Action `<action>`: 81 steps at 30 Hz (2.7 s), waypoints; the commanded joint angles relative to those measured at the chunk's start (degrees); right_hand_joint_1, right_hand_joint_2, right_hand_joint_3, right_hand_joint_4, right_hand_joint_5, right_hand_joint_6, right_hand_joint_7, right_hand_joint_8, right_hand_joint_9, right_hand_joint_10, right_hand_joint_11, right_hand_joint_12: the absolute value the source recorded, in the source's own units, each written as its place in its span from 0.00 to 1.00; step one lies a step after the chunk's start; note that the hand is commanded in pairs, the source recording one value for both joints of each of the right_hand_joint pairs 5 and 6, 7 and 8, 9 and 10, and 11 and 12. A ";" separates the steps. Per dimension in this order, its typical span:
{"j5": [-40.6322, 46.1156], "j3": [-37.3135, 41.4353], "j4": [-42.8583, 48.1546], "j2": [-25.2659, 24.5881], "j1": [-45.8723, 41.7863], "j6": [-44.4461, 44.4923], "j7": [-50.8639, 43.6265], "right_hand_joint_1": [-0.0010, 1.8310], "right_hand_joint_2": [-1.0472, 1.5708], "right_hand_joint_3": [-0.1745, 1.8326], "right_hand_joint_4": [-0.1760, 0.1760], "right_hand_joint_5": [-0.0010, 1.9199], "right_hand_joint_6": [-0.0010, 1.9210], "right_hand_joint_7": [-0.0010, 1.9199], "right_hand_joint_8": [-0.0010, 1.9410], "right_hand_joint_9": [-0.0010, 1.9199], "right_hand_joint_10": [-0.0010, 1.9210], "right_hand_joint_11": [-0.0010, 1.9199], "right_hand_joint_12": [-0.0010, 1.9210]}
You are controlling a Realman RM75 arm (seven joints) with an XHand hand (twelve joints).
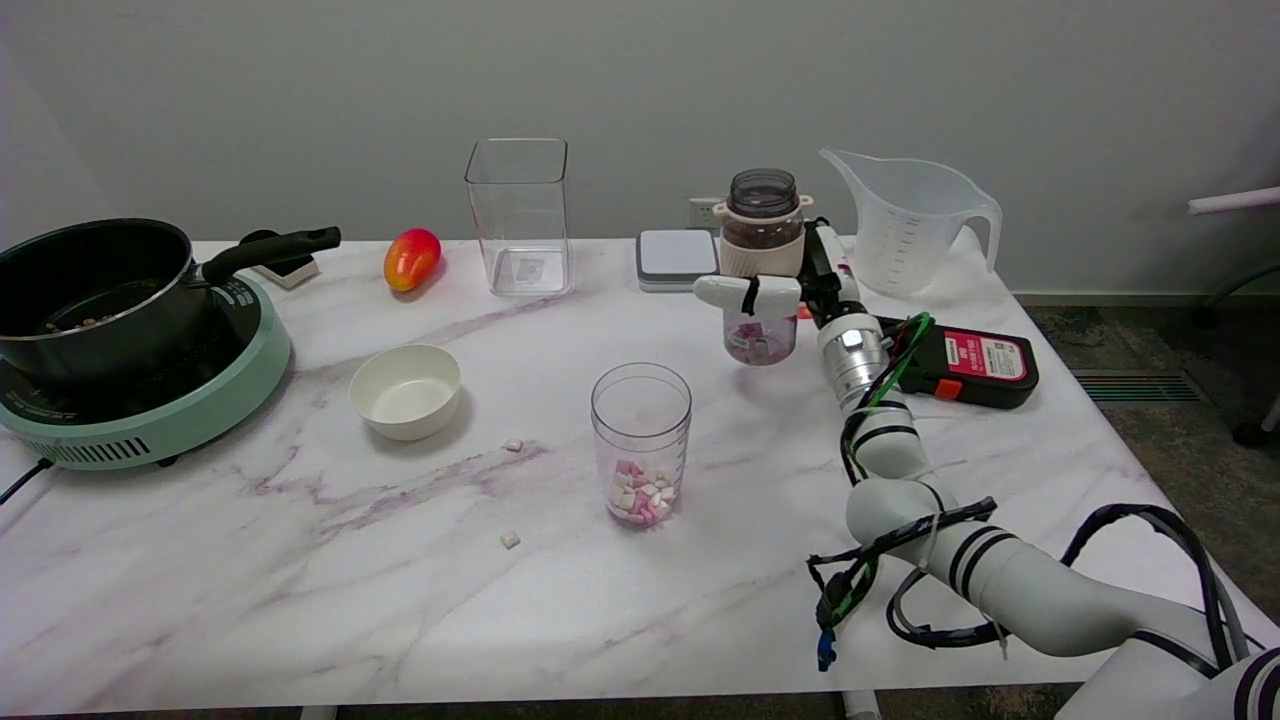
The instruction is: Place the bottle onto the table.
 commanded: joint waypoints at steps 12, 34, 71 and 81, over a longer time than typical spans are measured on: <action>-3.68 -3.40 -8.62 -4.20 3.63 4.22 3.93 0.69 0.98 0.22 0.50 1.00 1.00 1.00 0.99 0.79 0.79 0.70 0.70; -3.58 -2.96 -18.14 -5.85 2.85 15.66 11.14 0.71 0.96 0.24 0.50 1.00 1.00 1.00 0.99 0.79 0.79 0.70 0.70; -4.12 -3.47 -21.44 -5.79 0.83 22.70 13.92 0.68 0.98 0.23 0.50 1.00 1.00 1.00 0.99 0.80 0.80 0.71 0.71; -4.08 -3.60 -20.89 -5.79 0.48 21.71 15.25 0.68 0.98 0.23 0.50 1.00 1.00 1.00 0.99 0.79 0.79 0.70 0.70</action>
